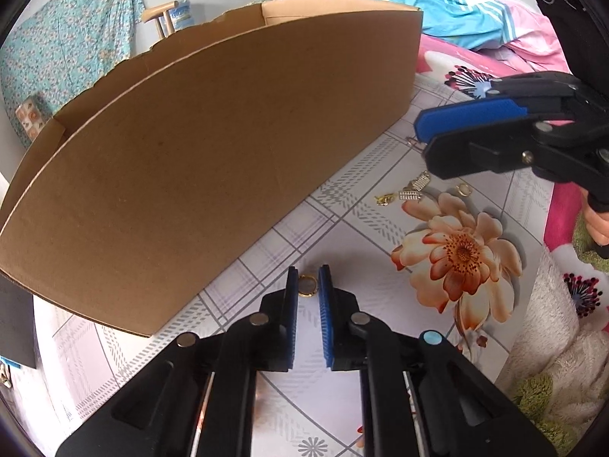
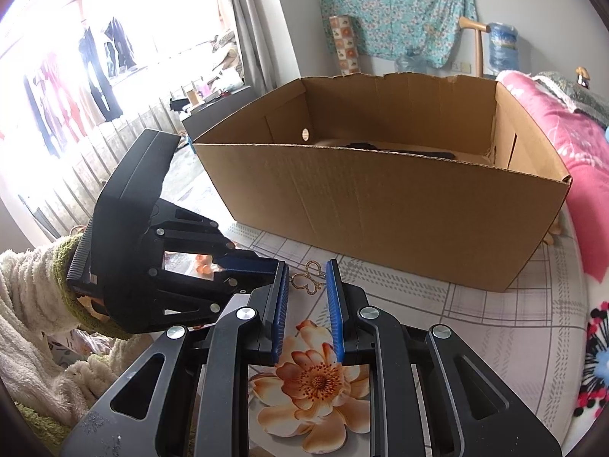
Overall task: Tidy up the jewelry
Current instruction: 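Carry the gold ring into the box with the left gripper while the right carries the butterfly charm, then open both grippers inside the box and move them back over the table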
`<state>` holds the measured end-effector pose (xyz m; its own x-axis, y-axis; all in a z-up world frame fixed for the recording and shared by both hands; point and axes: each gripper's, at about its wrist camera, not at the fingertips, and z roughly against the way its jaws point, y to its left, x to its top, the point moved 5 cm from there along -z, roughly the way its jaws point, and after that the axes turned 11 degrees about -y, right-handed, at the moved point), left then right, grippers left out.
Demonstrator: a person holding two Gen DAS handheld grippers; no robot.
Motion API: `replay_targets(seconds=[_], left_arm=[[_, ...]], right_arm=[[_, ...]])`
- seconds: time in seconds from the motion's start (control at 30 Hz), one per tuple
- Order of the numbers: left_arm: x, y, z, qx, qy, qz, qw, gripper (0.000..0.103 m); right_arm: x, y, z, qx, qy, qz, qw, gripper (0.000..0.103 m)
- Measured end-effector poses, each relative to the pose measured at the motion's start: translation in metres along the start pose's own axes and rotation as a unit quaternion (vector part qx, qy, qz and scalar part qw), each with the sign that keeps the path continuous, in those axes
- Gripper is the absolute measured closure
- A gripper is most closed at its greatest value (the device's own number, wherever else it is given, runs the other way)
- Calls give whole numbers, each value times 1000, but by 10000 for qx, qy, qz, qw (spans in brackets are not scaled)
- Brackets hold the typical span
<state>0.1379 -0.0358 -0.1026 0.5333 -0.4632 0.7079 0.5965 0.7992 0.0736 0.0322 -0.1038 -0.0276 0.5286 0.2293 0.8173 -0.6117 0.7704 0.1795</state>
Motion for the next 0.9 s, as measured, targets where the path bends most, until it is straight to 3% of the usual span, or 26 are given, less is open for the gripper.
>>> replay_targets(seconds=[0.17, 0.27, 0.4, 0.5, 0.63, 0.73, 0.9], left_arm=[[3, 1, 19, -66, -211, 153, 9996, 93], [17, -2, 51, -258, -579, 281, 9976, 93], [55, 1, 100, -345, -1285, 420, 9902, 93], [85, 17, 108, -240, -1515, 579, 9865, 93], [106, 48, 77, 21, -1152, 845, 9897, 93], [110, 71, 43, 221, -701, 1118, 9910, 93], [116, 95, 4, 283, -278, 1637, 9857, 92]], right_arm=[[5, 4, 7, -79, -70, 55, 9999, 85], [15, 10, 20, -100, -222, 149, 9996, 85], [45, 18, 38, -12, -565, 316, 9979, 85], [72, 16, 41, 0, -721, 386, 9966, 85], [97, 0, 18, -61, -532, 259, 9982, 85], [103, -16, -13, -266, -119, 74, 9995, 85], [100, -43, -57, -471, 533, -359, 9968, 85]])
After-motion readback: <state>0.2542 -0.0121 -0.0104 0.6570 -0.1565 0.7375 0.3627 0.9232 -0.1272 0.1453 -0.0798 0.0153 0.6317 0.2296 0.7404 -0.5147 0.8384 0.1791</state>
